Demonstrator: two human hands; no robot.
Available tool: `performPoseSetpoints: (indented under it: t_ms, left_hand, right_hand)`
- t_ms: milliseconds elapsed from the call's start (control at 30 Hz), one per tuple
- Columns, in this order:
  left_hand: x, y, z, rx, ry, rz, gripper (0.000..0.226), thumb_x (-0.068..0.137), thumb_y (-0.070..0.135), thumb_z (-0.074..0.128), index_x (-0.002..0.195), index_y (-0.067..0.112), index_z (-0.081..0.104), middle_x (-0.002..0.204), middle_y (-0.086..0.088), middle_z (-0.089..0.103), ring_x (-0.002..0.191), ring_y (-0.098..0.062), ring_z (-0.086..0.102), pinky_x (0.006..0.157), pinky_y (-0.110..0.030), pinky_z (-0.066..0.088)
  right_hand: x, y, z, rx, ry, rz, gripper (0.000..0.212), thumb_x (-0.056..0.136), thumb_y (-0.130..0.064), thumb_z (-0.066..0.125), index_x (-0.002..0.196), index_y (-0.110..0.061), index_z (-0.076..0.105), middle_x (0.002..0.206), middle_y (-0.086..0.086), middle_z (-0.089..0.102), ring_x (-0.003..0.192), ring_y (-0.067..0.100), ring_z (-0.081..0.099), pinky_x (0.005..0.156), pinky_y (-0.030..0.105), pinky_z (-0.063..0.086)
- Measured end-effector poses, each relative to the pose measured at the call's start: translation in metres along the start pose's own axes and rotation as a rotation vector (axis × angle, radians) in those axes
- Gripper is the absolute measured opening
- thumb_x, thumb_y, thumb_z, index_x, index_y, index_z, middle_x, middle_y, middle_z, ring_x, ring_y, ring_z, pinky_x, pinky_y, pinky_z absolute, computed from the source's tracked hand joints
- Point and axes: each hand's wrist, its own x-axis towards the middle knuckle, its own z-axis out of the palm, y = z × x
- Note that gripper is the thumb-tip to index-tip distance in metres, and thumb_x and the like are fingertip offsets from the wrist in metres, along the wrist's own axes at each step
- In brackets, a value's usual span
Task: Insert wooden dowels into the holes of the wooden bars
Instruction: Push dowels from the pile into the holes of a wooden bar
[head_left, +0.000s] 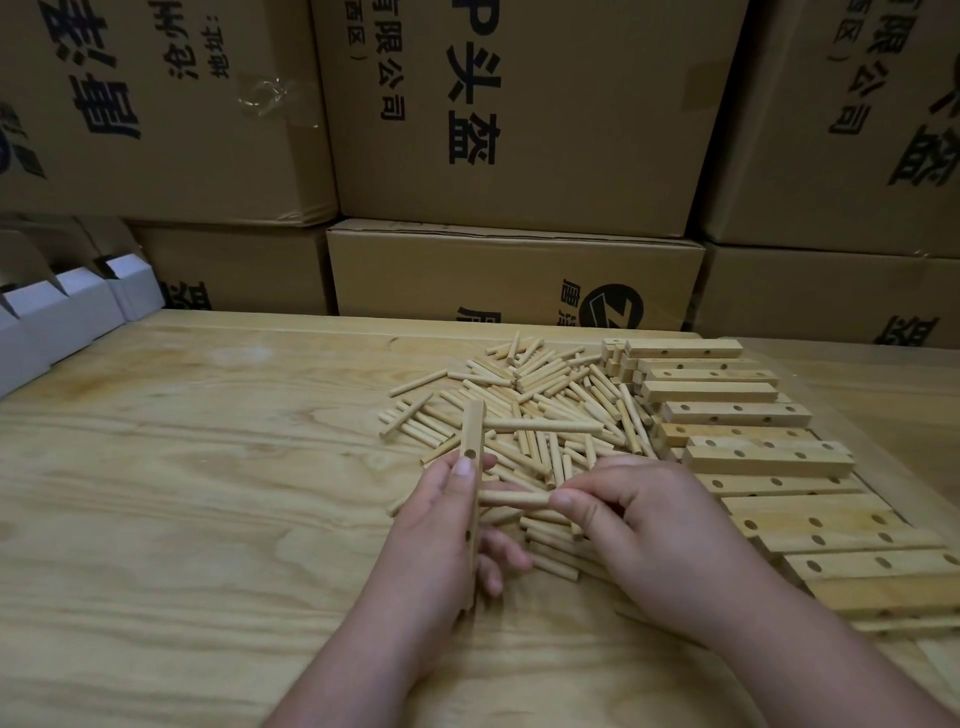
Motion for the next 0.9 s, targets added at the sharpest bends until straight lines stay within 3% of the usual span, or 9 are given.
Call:
performPoseSetpoints:
  t_ms: [67,200,300,367,500,667,900]
  left_hand:
    - [0.000,0.001,0.000,-0.017,-0.007,-0.001,0.030,0.107,0.038,0.038,0.116,0.023,0.062,0.098,-0.008,0.077,0.053,-0.024,0.065,0.037,-0.025,0.043]
    - [-0.002,0.005,-0.002,-0.098,-0.032,-0.020,0.033,0.109,0.035,0.035,0.120,0.021,0.063,0.104,-0.013,0.077,0.058,-0.025,0.067,0.042,-0.027,0.050]
    - [-0.002,0.005,-0.002,-0.163,0.029,-0.024,0.033,0.108,0.034,0.038,0.119,0.020,0.065,0.101,-0.015,0.077,0.057,-0.025,0.067,0.043,-0.028,0.051]
    - [0.000,0.007,-0.003,-0.228,0.087,-0.038,0.033,0.108,0.032,0.039,0.117,0.018,0.067,0.096,-0.019,0.076,0.053,-0.026,0.067,0.041,-0.028,0.051]
    - [0.002,0.009,-0.003,-0.314,0.104,-0.058,0.034,0.108,0.033,0.036,0.117,0.015,0.063,0.092,-0.023,0.076,0.050,-0.024,0.065,0.040,-0.027,0.052]
    - [0.001,0.009,-0.002,-0.319,0.092,-0.070,0.034,0.108,0.033,0.036,0.118,0.014,0.063,0.095,-0.024,0.075,0.049,-0.024,0.064,0.040,-0.028,0.053]
    - [0.001,0.009,-0.003,-0.310,0.103,-0.072,0.035,0.108,0.034,0.037,0.118,0.015,0.064,0.095,-0.025,0.075,0.051,-0.024,0.065,0.041,-0.028,0.053]
  right_hand:
    - [-0.001,0.001,0.003,0.007,0.009,0.015,0.019,0.094,-0.040,0.064,0.097,-0.031,0.080,0.076,-0.023,0.061,0.085,-0.004,0.058,0.071,0.017,0.046]
    - [0.001,-0.001,0.007,0.077,0.058,0.045,0.015,0.093,-0.038,0.065,0.096,-0.034,0.079,0.082,-0.024,0.064,0.088,-0.007,0.059,0.068,0.006,0.039]
    - [0.001,-0.004,0.004,0.138,0.119,0.106,0.022,0.091,-0.054,0.055,0.094,-0.042,0.072,0.092,-0.034,0.063,0.085,-0.009,0.060,0.062,0.010,0.039]
    - [0.000,-0.003,0.003,0.126,0.163,0.139,0.030,0.092,-0.060,0.046,0.086,-0.041,0.068,0.085,-0.030,0.063,0.076,-0.005,0.059,0.055,0.016,0.038]
    - [0.001,0.002,0.004,-0.132,0.149,0.265,0.029,0.091,-0.057,0.057,0.071,-0.036,0.062,0.067,-0.014,0.058,0.063,0.003,0.056,0.049,0.024,0.040]
    - [-0.001,0.003,0.012,-0.371,0.004,0.347,0.049,0.069,-0.081,0.054,0.066,-0.032,0.057,0.064,-0.013,0.057,0.059,0.001,0.052,0.049,0.026,0.035]
    - [-0.001,0.008,0.012,-0.372,-0.028,0.450,0.031,0.081,-0.060,0.059,0.067,-0.032,0.062,0.058,-0.013,0.061,0.055,0.002,0.056,0.048,0.023,0.041]
